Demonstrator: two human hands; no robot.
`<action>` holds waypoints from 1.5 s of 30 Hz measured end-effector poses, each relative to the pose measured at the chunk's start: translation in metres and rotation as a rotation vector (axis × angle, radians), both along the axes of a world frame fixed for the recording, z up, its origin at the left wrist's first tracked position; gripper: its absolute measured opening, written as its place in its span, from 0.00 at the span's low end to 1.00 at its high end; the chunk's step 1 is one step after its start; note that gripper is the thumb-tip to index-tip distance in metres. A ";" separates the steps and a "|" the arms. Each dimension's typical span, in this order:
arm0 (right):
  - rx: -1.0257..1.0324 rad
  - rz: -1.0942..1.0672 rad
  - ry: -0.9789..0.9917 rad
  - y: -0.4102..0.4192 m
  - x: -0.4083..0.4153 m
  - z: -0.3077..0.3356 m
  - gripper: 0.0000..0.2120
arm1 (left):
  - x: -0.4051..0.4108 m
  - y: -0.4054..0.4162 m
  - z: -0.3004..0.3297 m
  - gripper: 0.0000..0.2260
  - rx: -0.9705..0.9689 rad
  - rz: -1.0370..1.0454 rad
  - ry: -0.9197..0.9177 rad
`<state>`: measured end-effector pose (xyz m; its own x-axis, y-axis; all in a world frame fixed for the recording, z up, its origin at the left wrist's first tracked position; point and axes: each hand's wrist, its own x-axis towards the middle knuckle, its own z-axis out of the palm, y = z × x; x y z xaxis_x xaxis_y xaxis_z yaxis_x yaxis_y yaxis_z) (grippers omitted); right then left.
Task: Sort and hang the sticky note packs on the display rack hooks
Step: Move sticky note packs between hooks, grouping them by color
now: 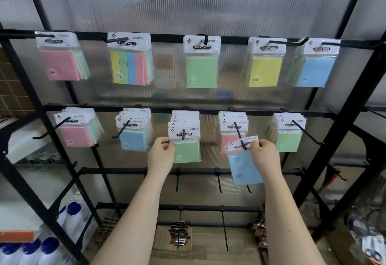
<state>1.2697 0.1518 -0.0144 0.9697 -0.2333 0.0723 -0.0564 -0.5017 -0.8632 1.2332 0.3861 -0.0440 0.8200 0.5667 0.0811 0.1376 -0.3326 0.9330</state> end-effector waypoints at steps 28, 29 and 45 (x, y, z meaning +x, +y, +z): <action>0.119 0.001 -0.156 -0.013 -0.035 0.056 0.12 | -0.005 -0.024 0.003 0.15 -0.073 0.041 -0.101; 0.129 -0.004 -0.162 -0.013 -0.035 0.057 0.14 | -0.007 -0.024 0.005 0.16 -0.058 0.059 -0.114; 0.153 -0.092 -0.432 -0.020 -0.024 0.064 0.19 | -0.012 -0.027 0.056 0.18 0.303 0.128 -0.347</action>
